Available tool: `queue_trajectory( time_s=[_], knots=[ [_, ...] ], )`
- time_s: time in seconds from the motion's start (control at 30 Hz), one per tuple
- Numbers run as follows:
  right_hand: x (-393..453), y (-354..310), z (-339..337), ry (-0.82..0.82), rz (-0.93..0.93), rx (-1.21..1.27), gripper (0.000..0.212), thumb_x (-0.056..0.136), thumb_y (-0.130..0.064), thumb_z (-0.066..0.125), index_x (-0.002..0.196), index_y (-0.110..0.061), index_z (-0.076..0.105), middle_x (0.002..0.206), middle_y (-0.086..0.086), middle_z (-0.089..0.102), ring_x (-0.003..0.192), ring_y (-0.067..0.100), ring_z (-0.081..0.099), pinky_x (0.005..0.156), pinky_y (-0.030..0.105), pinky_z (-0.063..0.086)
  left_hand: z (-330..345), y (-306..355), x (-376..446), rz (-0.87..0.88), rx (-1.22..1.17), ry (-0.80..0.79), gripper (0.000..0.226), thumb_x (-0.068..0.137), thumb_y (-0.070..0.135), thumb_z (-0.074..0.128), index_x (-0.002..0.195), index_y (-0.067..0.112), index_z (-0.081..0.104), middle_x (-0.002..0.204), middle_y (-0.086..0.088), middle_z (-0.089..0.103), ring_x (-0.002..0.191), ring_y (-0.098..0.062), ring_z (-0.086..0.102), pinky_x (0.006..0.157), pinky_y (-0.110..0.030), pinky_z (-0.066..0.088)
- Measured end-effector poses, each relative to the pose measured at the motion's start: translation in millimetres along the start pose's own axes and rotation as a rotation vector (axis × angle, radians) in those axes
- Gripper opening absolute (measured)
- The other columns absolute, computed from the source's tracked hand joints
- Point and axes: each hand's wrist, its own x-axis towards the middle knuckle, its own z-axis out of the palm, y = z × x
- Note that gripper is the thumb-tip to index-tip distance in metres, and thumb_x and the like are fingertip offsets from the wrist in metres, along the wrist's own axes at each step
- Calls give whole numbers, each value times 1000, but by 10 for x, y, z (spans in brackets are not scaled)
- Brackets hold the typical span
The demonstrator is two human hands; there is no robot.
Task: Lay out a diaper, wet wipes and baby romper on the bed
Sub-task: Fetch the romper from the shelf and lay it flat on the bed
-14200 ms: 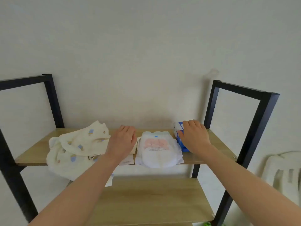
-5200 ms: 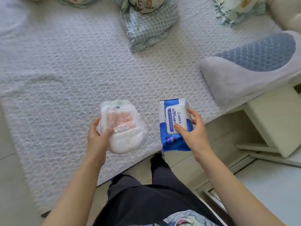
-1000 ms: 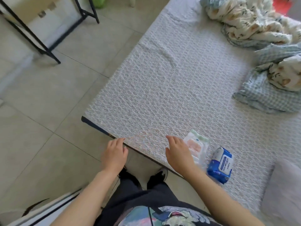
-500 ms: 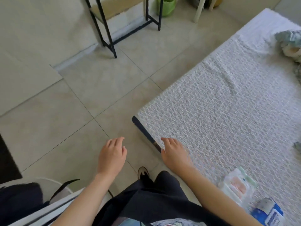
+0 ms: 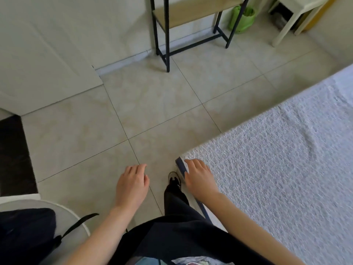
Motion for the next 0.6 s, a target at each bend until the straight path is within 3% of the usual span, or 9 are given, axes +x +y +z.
queue_trajectory(
  time_s=[0.3, 0.6],
  knots=[
    [1257, 8, -672, 32, -111, -76, 42, 85, -14, 61, 125, -5, 56, 118, 11, 62, 112, 32, 58, 95, 40, 47, -518, 74, 1259, -24, -23, 58, 28, 83, 10, 67, 111, 6, 65, 96, -5, 70, 90, -27, 64, 65, -39, 57],
    [2213, -57, -1053, 7, -83, -80, 48, 97, -24, 44, 141, -10, 37, 142, 7, 44, 136, 26, 35, 110, 35, 31, -728, -40, 2351, 31, -54, 59, 32, 83, 10, 66, 114, 7, 64, 104, -5, 70, 98, -27, 64, 69, -36, 55]
  ],
)
